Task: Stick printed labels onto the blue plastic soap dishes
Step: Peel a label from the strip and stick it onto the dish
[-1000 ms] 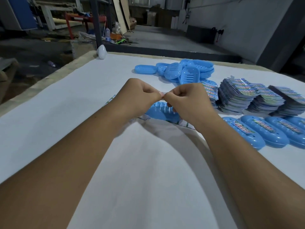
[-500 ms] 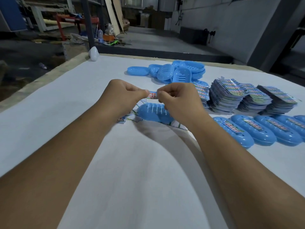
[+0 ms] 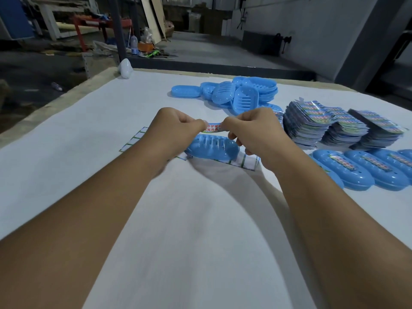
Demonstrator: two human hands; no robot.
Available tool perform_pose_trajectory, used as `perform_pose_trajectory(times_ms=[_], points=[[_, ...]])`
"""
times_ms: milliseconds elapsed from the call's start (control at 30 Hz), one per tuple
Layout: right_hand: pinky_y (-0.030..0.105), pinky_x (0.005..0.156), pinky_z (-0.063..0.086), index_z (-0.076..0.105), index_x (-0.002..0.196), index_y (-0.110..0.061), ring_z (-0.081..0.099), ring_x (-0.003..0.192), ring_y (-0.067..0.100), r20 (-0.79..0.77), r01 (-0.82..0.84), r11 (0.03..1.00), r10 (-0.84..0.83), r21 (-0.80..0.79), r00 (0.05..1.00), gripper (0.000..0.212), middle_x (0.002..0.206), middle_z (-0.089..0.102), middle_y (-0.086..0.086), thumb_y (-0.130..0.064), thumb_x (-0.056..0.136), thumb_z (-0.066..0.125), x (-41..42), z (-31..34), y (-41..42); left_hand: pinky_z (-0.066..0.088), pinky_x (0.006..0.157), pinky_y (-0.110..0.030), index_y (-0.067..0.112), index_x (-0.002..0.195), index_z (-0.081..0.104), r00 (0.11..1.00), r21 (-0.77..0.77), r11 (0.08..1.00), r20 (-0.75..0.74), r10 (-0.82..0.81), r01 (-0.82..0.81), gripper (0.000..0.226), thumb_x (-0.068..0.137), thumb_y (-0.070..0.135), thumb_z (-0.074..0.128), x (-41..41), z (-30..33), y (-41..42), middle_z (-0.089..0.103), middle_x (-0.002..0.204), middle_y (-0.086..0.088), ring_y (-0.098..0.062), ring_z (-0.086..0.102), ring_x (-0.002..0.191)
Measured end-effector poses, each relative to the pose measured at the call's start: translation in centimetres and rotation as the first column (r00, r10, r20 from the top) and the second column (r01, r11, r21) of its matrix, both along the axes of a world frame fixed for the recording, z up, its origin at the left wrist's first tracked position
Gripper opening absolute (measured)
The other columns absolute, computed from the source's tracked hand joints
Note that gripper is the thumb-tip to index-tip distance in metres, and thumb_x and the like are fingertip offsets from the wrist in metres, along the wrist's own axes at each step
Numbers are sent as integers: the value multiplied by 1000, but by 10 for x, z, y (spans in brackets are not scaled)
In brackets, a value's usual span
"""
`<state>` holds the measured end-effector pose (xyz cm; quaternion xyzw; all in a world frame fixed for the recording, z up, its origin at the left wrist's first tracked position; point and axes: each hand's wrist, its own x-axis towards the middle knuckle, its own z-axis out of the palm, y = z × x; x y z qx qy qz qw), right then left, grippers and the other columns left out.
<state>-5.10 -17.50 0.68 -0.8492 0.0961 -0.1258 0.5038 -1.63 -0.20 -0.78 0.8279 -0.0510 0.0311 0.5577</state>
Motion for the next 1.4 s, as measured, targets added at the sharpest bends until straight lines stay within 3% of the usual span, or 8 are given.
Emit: perform_pose_trajectory(times_ms=[100,233,367,533,633,767,900,1400], points=[[25,46,40,70,62,-12,46,48,12,-30,30,997,-32,-64,999,38,59,62,1,-45,76,80,2,-4,-1,62,68,-49,9,73,75,1000,31,999,-4,-18,18,33,76,42,78,3,-4,-5,74,75,-12,-31,69,67],[20,41,31,60,59,-14,32,35,9,-56,23,993,-29,-119,998,40,44,46,-4,-43,74,83,4,-9,0,59,56,-40,7,69,74,998,161,987,62,-1,-9,37,74,44,74,11,-10,-7,70,63,-4,-19,60,50],[13,33,30,57,56,-13,36,26,10,-98,4,997,-12,-78,995,38,37,43,-6,-32,77,83,4,-10,2,50,51,-30,6,68,72,997,228,973,72,12,-28,38,73,44,72,15,-13,-9,61,49,11,-14,53,40],[13,32,30,59,61,-10,38,23,12,-123,-2,998,-5,-60,992,34,35,42,-6,-28,77,83,5,-9,2,50,52,-30,6,67,72,999,268,963,50,5,-18,36,73,41,71,20,-12,-9,59,49,4,-19,56,40],[15,33,34,60,62,-11,41,24,13,-134,-2,998,-6,-55,991,32,35,45,-5,-28,77,82,6,-10,3,58,66,-38,7,69,73,999,323,946,52,5,-21,37,72,43,69,20,-12,-10,62,49,-1,-17,57,42],[20,36,42,58,58,-13,46,27,14,-144,-1,999,-6,-52,990,34,38,51,-2,-27,77,81,6,-10,3,60,71,-41,6,69,72,998,336,942,59,1,-21,37,71,43,69,20,-12,-10,67,60,7,-20,60,47],[22,38,45,59,60,-13,50,29,16,-148,-1,999,-7,-53,989,31,41,55,1,-28,77,81,6,-10,4,58,69,-40,5,69,71,997,376,926,79,-5,-25,36,73,41,69,18,-11,-11,56,42,3,-20,56,47],[38,51,56,70,70,-8,57,36,20,-144,18,995,-31,-94,989,28,55,64,9,-32,72,83,9,-12,5,47,59,-33,1,70,67,989,424,904,144,-20,-43,38,76,39,69,15,-12,-12,44,33,4,-23,51,53]])
